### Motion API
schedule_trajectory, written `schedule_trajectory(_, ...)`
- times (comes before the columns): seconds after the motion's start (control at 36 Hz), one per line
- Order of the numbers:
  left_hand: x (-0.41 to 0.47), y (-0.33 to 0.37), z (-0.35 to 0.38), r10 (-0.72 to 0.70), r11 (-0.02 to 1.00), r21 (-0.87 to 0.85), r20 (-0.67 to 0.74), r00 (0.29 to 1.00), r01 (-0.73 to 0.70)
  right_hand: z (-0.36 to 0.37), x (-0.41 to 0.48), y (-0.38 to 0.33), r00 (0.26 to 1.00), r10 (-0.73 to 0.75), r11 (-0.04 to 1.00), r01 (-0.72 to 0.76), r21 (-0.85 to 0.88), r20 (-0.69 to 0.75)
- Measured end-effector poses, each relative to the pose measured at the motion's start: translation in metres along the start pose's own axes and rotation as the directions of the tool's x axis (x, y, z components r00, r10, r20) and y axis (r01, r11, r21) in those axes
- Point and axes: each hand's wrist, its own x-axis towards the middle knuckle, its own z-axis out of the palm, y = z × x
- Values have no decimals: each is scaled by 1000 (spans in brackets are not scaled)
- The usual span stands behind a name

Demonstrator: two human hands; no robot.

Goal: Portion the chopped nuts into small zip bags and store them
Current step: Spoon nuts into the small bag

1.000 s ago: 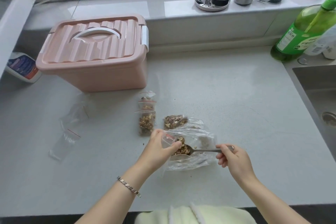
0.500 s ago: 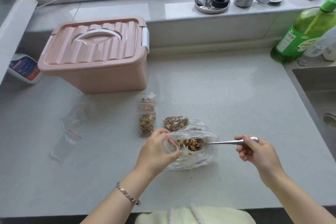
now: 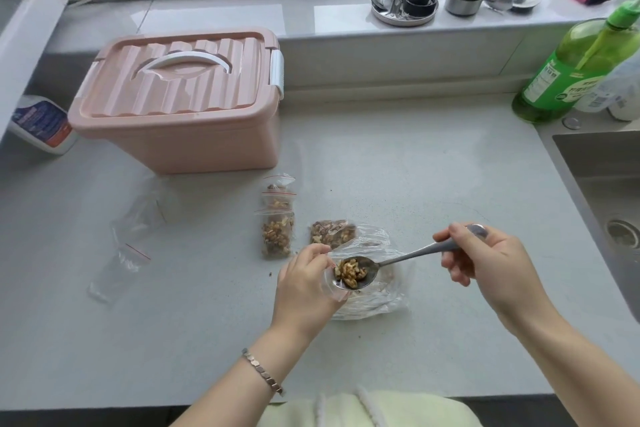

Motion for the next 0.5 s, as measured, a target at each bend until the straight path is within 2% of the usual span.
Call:
schedule_trajectory(0.11, -2, 3, 1, 7, 1000, -4, -21, 1000, -7, 14, -11, -4, 980, -187, 954, 198, -227, 69)
schedule_trajectory(0.19, -3, 4, 2, -10, 1000, -12, -22, 1000, 9, 23, -21, -7, 917, -358, 822, 399, -405, 176)
schedule_trajectory(0.28, -3, 5, 1, -37, 999, -22, -23, 999, 37, 26, -26, -9, 853, -467, 724, 520, -453, 232)
schedule_trajectory(0.39, -3, 4, -3, -42, 999, -30, -5, 999, 42, 18, -28, -13, 840, -511, 719, 533, -445, 181)
schedule_trajectory(0.5, -1, 0, -6, -76, 995, -56, 36, 996, 78, 3, -28, -8, 913, -405, 829, 389, -402, 48)
